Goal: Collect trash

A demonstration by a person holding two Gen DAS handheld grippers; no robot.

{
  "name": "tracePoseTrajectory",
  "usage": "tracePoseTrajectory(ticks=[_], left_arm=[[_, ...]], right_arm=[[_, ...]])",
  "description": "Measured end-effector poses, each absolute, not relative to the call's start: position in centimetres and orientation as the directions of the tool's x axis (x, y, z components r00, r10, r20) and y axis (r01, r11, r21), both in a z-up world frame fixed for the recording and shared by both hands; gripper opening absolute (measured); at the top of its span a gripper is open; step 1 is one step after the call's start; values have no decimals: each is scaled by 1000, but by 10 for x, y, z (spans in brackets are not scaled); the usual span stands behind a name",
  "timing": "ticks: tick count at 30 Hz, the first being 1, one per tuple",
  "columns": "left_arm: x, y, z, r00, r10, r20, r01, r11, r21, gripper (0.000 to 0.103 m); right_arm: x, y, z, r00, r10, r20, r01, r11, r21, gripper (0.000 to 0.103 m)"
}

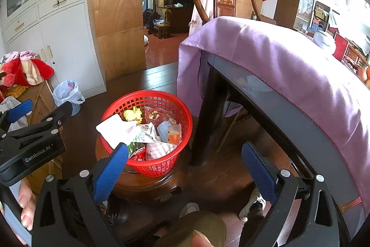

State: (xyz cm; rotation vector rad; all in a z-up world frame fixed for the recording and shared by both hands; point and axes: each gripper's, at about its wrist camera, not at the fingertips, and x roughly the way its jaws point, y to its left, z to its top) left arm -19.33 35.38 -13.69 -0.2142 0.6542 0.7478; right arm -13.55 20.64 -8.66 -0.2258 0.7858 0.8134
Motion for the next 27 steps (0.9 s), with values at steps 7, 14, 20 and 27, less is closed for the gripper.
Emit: tracePoseTrajectory(ticks=[7,14,20,27], left_arm=[[-193,353,-137,547,562,-620,-690,723,47,96],[-193,352,-137,545,564,-621,-689,723,52,96],[-192,352,-137,544,564,-621,-689,723,54,96],[-193,352,-138,543,565,-621,-688,724,56,96]], right_arm=[[-136,207,-86,430,564,-705,-724,682,104,97],[-136,207,-86,430,563,-706,-724,682,103,97],[-136,207,-87,431,563,-706,-724,682,102,97],[-136,207,-86,430,564,-705,-724,682,103,97]])
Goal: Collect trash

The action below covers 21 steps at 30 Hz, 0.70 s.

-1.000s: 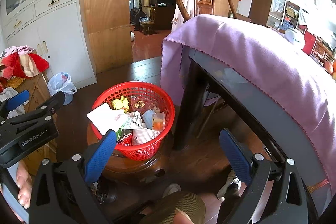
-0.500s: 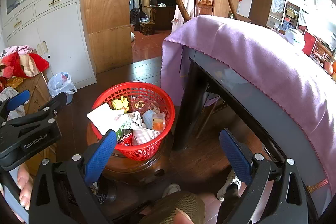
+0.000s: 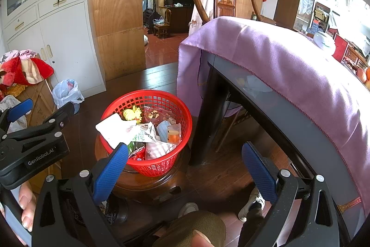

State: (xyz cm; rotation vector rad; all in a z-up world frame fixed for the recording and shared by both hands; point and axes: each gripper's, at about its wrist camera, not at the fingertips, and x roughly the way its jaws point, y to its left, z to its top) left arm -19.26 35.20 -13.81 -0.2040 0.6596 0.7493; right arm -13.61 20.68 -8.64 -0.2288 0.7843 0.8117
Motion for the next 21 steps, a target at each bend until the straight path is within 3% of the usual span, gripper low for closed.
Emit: tracePoseTrajectory(ticks=[21], left_arm=[[-192,351,-138,541,566,-622,-687,724,62,96]], right_arm=[[-137,207,-87,431,563,-705,-724,682,101,97]])
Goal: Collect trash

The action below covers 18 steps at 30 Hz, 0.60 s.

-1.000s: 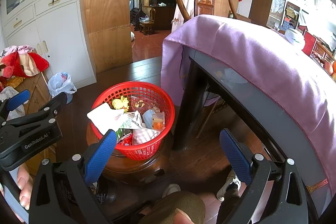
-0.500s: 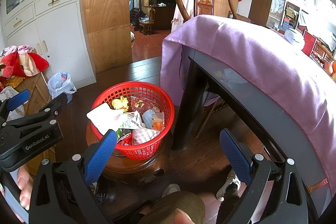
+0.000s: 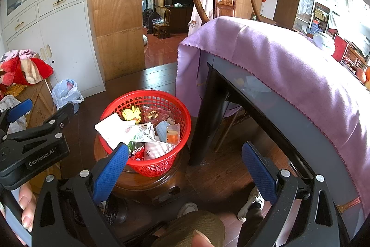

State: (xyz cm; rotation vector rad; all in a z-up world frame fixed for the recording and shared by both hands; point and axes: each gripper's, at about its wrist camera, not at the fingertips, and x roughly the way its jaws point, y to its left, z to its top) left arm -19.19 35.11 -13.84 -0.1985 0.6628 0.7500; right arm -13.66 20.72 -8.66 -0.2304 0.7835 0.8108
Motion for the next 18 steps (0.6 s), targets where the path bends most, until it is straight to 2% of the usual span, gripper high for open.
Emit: tracePoseTrajectory(ticks=[18], left_arm=[[-192,351,-139,540,566,-623,-687,724,62,96]], right_arm=[[-137,207,-86,432,562,-706,-724,682,100,97]])
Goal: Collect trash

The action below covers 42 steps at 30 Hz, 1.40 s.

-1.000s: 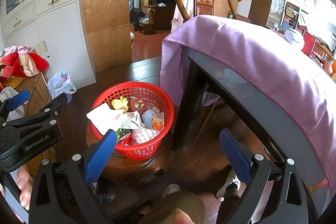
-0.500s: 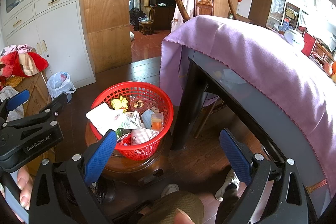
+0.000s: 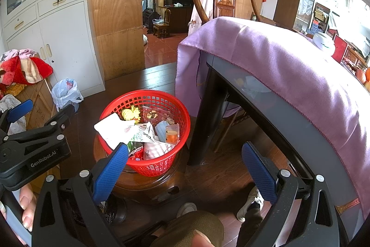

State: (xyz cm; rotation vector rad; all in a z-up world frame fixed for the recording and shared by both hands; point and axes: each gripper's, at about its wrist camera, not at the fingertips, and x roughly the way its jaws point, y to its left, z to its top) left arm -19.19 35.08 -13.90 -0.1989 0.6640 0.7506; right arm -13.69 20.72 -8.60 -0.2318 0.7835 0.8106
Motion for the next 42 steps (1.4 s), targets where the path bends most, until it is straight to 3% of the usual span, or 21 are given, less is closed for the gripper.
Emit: tracePoseTrajectory(ticks=[42], left_arm=[[-194,351,-140,531,588,-611,-687,720,95,96]], right_arm=[[-136,206,-86,432,561,-706,-724,683,100,97]])
